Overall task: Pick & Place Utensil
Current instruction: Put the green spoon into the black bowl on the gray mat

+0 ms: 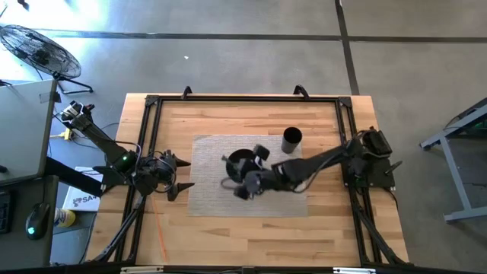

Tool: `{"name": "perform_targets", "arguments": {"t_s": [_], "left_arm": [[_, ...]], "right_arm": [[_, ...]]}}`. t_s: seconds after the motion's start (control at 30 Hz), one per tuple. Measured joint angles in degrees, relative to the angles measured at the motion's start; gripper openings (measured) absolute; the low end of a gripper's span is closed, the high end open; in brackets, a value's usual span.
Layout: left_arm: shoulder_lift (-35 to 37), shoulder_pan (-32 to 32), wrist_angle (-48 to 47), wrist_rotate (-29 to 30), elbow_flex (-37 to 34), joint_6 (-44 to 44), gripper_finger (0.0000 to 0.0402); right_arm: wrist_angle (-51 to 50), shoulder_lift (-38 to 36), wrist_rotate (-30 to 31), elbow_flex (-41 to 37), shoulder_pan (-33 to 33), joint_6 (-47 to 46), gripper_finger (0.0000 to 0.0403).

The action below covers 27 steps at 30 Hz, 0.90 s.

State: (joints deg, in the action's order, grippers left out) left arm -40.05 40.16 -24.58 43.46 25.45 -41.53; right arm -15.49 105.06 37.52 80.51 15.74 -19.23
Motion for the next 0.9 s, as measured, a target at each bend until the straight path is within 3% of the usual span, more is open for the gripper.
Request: {"name": "perform_targets", "arguments": {"t_s": [0.33, 0.43, 0.63, 0.9], "left_arm": [[0.02, 0.0, 0.53, -6.99, 0.0, 1.63, 0.0389], [0.02, 0.0, 0.58, -6.62, 0.0, 1.64, 0.0389], [0.02, -0.02, 0.78, -3.97, 0.0, 1.63, 0.0389], [0.02, -0.02, 0.83, -4.13, 0.0, 1.63, 0.0389]], "right_arm": [[14.53, 0.07, -8.05, -13.16, -7.31, 1.29, 0.0006], [17.51, 0.16, -13.2, -15.47, -8.68, 1.33, 0.0003], [16.9, 3.58, -19.63, -14.48, -11.58, -0.2, 0.0003], [13.15, 6.01, -20.77, -12.61, -12.01, -1.8, 0.0008]]}}
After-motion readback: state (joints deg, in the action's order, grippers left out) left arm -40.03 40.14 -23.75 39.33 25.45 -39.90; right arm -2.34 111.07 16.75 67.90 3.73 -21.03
